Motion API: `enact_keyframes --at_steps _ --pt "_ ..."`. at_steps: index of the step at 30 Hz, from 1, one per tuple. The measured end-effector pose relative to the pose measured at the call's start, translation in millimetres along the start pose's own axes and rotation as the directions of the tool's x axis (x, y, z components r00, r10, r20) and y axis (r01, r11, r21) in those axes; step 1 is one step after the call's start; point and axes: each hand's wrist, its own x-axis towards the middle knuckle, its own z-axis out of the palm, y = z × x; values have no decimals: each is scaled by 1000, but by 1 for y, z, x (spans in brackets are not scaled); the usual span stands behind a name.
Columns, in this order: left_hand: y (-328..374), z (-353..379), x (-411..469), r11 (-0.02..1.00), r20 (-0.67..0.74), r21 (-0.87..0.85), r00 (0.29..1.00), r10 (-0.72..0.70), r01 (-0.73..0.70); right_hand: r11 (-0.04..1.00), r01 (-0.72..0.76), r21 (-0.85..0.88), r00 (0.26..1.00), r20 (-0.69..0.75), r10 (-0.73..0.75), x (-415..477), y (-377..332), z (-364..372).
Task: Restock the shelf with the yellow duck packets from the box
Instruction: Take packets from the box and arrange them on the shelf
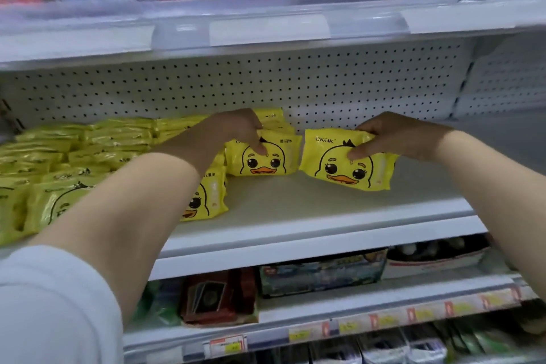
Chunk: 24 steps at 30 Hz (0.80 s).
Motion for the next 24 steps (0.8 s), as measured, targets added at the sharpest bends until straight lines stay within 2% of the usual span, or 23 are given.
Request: enact_keyframes --at_steps 8,13,18,20,24 --pt "-14 12 8 986 -65 101 988 140 -133 997 -5 71 998 -60 9 34 -9 5" --pt "-23 19 7 985 -166 59 971 171 -163 996 -27 89 998 -47 31 45 -7 8" --pt "-33 18 8 981 -205 27 960 191 -190 998 -39 55 999 14 38 56 -13 13" --pt "-37 12 6 974 -244 -35 947 207 -222 999 -30 37 999 27 29 60 -17 15" --pt "-32 -7 -13 885 -345 -351 921 181 -306 1000 11 -23 999 46 -10 71 -30 24"
